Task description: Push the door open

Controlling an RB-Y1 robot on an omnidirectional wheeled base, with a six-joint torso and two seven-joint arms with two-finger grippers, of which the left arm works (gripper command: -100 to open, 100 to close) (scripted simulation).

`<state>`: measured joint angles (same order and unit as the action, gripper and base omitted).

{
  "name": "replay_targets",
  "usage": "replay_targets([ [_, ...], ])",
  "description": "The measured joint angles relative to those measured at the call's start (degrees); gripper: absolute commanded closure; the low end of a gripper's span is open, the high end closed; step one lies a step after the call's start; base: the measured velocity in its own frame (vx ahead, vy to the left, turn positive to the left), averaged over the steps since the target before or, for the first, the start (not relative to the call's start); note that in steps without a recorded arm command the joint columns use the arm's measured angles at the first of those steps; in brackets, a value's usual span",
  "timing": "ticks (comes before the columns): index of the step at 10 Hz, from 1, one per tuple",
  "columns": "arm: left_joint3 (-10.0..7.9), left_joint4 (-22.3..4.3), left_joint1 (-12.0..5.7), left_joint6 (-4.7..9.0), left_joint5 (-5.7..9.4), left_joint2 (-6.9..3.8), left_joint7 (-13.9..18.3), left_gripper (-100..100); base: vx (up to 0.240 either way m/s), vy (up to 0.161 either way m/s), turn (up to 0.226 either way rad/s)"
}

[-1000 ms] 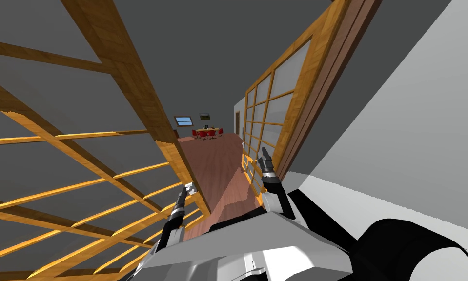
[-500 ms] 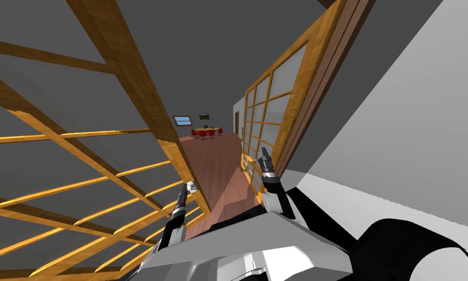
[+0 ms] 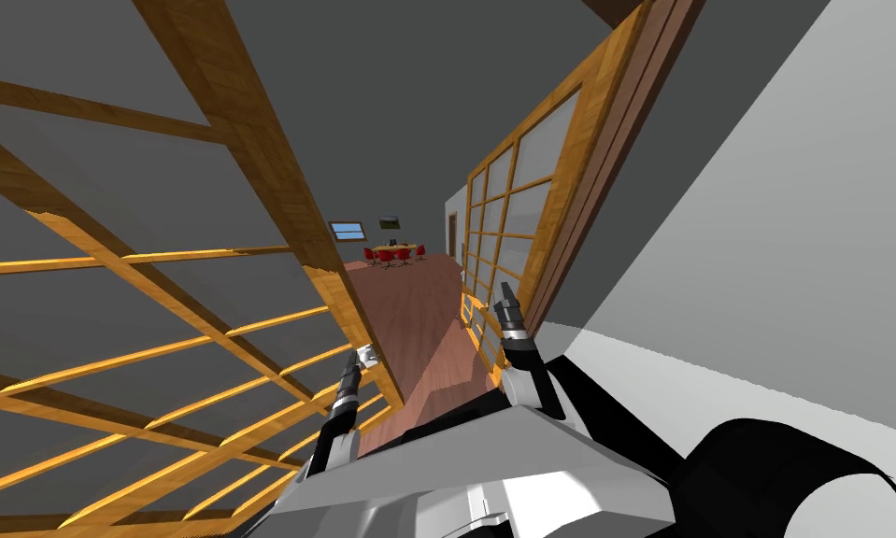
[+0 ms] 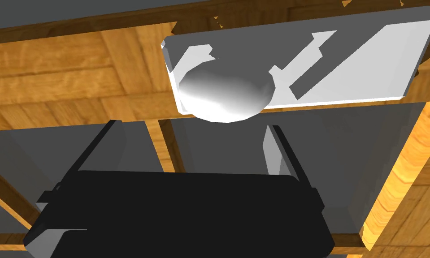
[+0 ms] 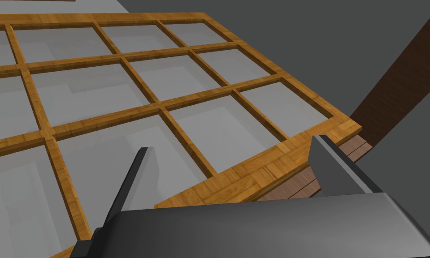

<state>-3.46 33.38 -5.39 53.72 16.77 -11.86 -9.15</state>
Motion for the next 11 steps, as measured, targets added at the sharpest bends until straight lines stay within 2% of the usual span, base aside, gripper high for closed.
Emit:
replay_targets([
  [11,0.89,0.8,-0.19,-0.18,3.93,2.16,15.7,-100,-0.035,0.013,-0.028],
])
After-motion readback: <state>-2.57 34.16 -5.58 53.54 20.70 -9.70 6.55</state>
